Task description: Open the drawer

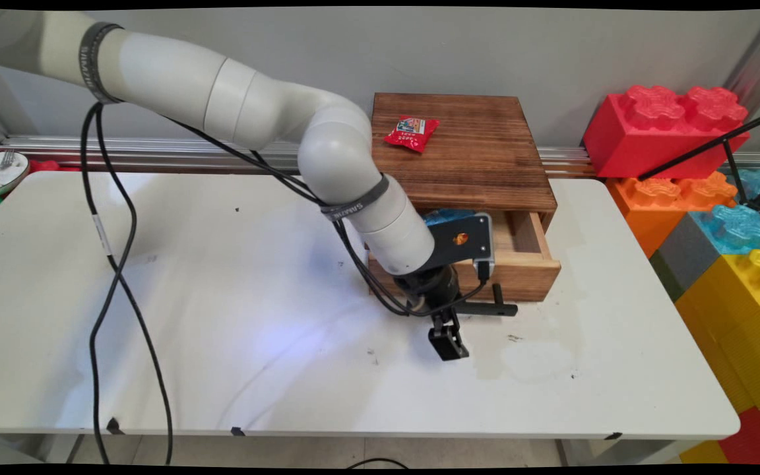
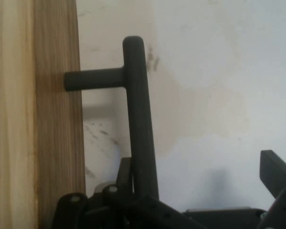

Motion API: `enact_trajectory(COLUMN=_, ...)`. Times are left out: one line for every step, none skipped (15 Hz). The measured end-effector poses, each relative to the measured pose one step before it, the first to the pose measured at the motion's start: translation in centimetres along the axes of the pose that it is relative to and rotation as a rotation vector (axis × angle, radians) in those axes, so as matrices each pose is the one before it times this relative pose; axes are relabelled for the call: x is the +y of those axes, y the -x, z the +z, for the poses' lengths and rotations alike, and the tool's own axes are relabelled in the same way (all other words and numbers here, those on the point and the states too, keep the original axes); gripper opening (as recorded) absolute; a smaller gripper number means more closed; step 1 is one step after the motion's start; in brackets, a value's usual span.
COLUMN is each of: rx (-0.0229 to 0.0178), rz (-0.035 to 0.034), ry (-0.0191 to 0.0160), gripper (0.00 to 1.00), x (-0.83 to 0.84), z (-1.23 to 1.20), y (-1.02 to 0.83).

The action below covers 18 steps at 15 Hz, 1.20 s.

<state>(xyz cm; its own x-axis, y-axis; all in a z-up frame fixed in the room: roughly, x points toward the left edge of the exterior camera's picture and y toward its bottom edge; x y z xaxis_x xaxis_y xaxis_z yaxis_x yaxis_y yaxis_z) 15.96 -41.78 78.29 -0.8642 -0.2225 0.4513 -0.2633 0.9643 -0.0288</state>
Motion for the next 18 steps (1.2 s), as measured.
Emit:
enact_trajectory(rx=-0.00124, rz=-0.00011, ry=0.00467, gripper=1.0, x=0.495, z=-0.081, y=0.093)
enact_trajectory(rx=-0.00115, rz=-0.00006, ry=0.00377, gripper=1.0, x=0.404, z=-0.053, y=0.076)
enact_trajectory(rx=-0.00078, rz=-0.00023, ry=0.00375, gripper=1.0, x=0.409, z=-0.052, y=0.073)
enact_trajectory(rx=-0.00045, rz=0.00009, ry=0.00333, gripper=1.0, x=0.365, z=-0.035, y=0.059)
enact_trajectory(rx=-0.00032, rz=-0.00035, ry=0.00286, gripper=1.0, x=0.313, z=-0.034, y=0.047)
enact_trajectory(rx=-0.00074, rz=-0.00153, ry=0.00337, gripper=1.0, x=0.376, z=-0.033, y=0.06)
enact_trajectory(rx=0.00012, rz=-0.00061, ry=0.00325, gripper=1.0, x=0.374, z=-0.036, y=0.025)
enact_trajectory(rx=0.00047, rz=-0.00059, ry=0.00185, gripper=1.0, x=0.206, z=-0.019, y=0.01)
enact_trajectory(rx=0.00095, rz=0.0002, ry=0.00289, gripper=1.0, x=0.312, z=-0.036, y=-0.005)
enact_trajectory(rx=0.00099, rz=0.00032, ry=0.00299, gripper=1.0, x=0.307, z=-0.03, y=-0.01)
enact_trajectory(rx=0.00182, rz=0.00112, ry=0.00329, gripper=1.0, x=0.317, z=-0.036, y=-0.038)
enact_trajectory(rx=0.00106, rz=0.00103, ry=0.00237, gripper=1.0, x=0.207, z=-0.021, y=-0.016)
enact_trajectory(rx=0.00281, rz=0.00241, ry=0.00499, gripper=1.0, x=0.423, z=-0.044, y=-0.042)
enact_trajectory(rx=0.00201, rz=0.00163, ry=0.00411, gripper=1.0, x=0.316, z=-0.029, y=-0.024)
enact_trajectory(rx=0.00261, rz=0.0028, ry=0.00525, gripper=1.0, x=0.364, z=-0.032, y=-0.042)
enact_trajectory(rx=0.00265, rz=0.00194, ry=0.00522, gripper=1.0, x=0.358, z=-0.043, y=-0.009)
enact_trajectory(rx=0.00359, rz=0.0035, ry=0.00683, gripper=1.0, x=0.441, z=-0.04, y=-0.045)
enact_trajectory(rx=0.00365, rz=0.00356, ry=0.00608, gripper=1.0, x=0.356, z=-0.032, y=-0.053)
